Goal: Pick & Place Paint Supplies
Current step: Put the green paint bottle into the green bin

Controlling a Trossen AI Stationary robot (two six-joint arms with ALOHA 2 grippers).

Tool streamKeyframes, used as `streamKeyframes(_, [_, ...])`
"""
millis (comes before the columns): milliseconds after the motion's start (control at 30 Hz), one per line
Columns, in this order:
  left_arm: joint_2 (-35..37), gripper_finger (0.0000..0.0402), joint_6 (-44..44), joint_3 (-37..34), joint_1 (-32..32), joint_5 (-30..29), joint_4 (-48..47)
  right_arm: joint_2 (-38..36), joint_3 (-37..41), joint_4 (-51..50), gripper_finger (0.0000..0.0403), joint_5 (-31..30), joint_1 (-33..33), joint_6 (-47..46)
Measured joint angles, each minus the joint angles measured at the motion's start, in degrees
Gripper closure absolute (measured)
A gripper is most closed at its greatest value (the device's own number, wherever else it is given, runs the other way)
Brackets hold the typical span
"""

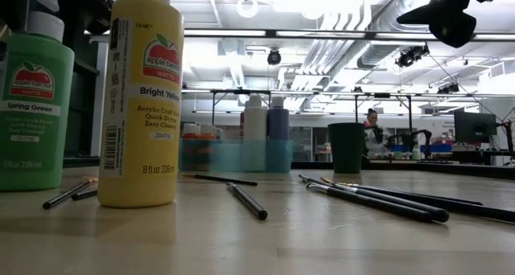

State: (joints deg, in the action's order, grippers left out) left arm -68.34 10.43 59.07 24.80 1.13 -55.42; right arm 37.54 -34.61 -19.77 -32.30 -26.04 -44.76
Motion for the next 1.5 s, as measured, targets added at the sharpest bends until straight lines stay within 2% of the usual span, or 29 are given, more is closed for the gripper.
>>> streamKeyframes(200, [0.0, 0.0194, 2.2, 0.0, 0.0, -1.4, -0.1, 0.0, 0.0, -0.3, 0.0204, 1.0, 0.0, 0.0])
streamKeyframes(433, [0.0, 0.0286, 3.6, 0.0, 0.0, -1.7, -0.1, 0.0, 0.0, -0.3, 0.0204, 1.0, 0.0, 1.1])
streamKeyframes(633, [0.0, 0.0288, 3.7, 0.6, 0.0, -2.1, -0.3, 0.0, 0.0, -0.3, 0.0204, 1.0, 0.0, 1.3])
streamKeyframes(767, [-0.1, 0.0287, 3.8, 3.5, 0.0, -4.4, -0.6, 0.0, 0.0, -0.3, 0.0204, 1.0, 0.0, 1.3])
streamKeyframes(933, [-0.1, 0.0287, 3.4, 8.9, -0.1, -10.3, -3.6, 0.2, 0.0, -0.3, 0.0204, 0.9, 0.0, 1.5])
streamKeyframes(1067, [-0.1, 0.0288, 3.5, 13.5, -0.1, -17.5, -6.1, 0.2, 0.0, -0.2, 0.0204, 0.9, 0.0, 1.5])
streamKeyframes(1133, [-0.1, 0.0288, 3.4, 15.4, -1.6, -21.1, -8.3, 0.2, 0.0, -0.2, 0.0204, 0.9, 0.0, 1.3])
streamKeyframes(1267, [-0.2, 0.0287, 1.6, 19.1, -7.2, -24.6, -10.5, 0.2, 0.0, -0.1, 0.0204, 0.7, 0.1, 1.2])
streamKeyframes(1500, [-0.2, 0.0287, -15.2, 22.5, -23.0, -24.4, -7.1, 0.2, 0.0, -0.1, 0.0204, -3.0, 0.2, 1.5])
